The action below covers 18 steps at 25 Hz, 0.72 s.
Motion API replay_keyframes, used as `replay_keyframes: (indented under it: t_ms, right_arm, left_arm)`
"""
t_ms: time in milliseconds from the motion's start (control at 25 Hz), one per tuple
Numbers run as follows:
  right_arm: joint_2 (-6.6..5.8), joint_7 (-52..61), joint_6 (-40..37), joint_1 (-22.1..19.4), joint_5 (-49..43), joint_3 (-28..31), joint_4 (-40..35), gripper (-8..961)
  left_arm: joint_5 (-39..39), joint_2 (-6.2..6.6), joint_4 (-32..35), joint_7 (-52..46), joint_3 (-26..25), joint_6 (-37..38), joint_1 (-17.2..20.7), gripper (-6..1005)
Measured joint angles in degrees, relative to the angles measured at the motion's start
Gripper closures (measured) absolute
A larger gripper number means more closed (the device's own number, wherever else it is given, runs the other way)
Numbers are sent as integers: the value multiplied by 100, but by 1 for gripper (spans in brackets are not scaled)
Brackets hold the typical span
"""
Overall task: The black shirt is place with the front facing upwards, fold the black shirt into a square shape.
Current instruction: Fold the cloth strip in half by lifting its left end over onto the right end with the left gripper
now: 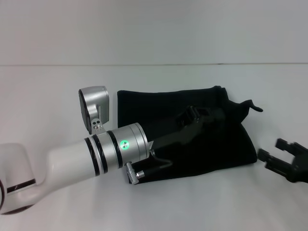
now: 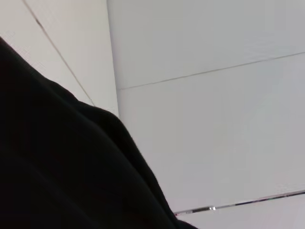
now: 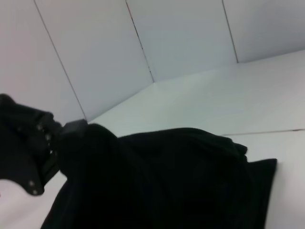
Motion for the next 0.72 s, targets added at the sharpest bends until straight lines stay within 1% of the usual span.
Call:
replay_keyframes:
  t_ms: [80, 240, 440, 720]
  right_arm:
    - [23, -14, 123, 156, 23, 8, 170, 120]
    - [16, 22, 246, 513, -9, -63, 501, 121]
    - [29, 26, 368, 820, -118, -232, 728, 123]
    - [48, 28, 1265, 1290, -123, -419, 998, 125]
  left_arm:
    - [14, 4, -3, 9, -3, 18, 10, 995]
    - [11, 4, 5, 53, -5, 42, 8, 995]
    - [-7, 7, 8, 96, -5, 91, -43, 994]
    - [-6, 23, 78, 109, -5, 266, -52, 994]
